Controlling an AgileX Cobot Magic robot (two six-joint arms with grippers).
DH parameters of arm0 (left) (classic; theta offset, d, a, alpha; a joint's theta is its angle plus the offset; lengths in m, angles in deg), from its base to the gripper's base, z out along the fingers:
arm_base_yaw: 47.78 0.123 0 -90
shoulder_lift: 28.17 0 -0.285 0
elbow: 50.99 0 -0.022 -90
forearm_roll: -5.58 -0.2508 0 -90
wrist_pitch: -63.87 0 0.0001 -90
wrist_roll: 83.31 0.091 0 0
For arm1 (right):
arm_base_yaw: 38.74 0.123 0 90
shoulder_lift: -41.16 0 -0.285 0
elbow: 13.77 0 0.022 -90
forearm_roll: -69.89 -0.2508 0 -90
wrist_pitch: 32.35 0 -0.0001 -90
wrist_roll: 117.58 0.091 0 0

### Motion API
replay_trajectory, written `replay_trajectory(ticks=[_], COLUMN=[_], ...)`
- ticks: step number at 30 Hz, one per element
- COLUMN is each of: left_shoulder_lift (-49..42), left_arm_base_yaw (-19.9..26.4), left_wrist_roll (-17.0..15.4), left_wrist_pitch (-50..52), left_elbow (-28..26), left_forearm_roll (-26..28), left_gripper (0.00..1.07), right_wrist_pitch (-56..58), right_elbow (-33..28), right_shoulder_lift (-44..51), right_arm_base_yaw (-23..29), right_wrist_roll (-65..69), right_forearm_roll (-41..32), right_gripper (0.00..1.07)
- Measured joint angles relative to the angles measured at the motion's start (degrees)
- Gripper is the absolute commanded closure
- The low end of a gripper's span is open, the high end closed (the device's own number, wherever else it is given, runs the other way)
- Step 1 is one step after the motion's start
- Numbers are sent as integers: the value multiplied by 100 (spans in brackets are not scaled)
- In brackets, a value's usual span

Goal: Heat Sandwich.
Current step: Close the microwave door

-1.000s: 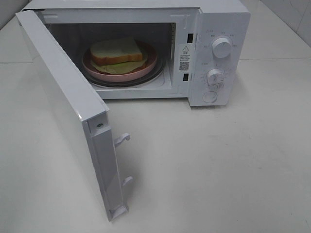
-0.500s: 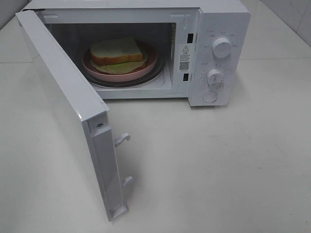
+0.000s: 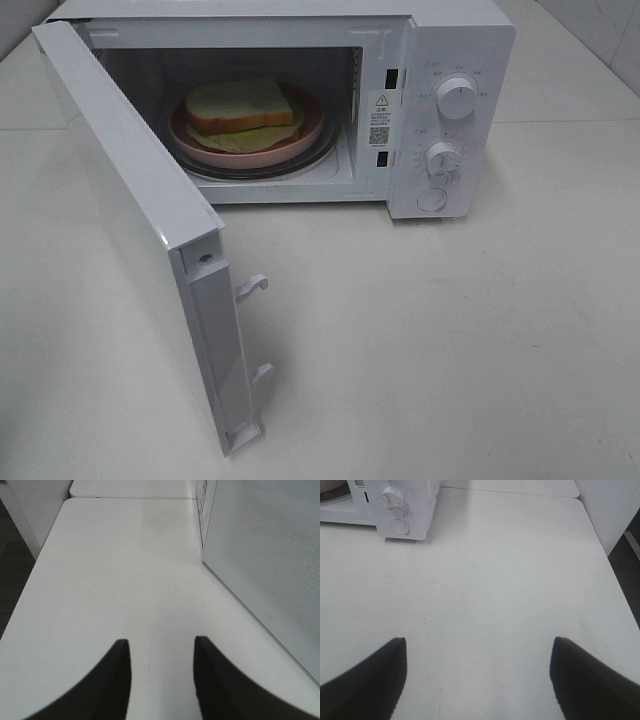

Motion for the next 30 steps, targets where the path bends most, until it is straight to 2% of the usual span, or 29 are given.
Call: replay_trajectory(ticks=[1,2,3,5,11,20,26,30], left_shoulder_lift=[74,74,235,390,710,1438,2011,2842], left_arm_base_yaw=[0,0,0,0,0,0,0,0], left_wrist_roll=[0,0,0,0,0,0,0,0], left_wrist_pitch=[97,97,332,636,1438,3747,4939,6211], left_elbow=[0,0,0,40,458,1295,1507,1547], left_forearm_roll=[0,0,6,6,6,6,-40,-143], left_gripper=[88,88,99,107,107,107,107,107], right_wrist_pitch=[0,0,0,0,0,0,0,0], right_elbow=[0,0,0,0,0,0,0,0], right_shoulder_lift=[0,0,0,0,0,0,0,0], right_arm_base_yaw=[0,0,0,0,0,0,0,0], right_wrist_roll=[0,0,0,0,0,0,0,0], right_forearm_roll=[0,0,0,0,0,0,0,0], right_gripper=[31,31,31,31,31,31,31,31])
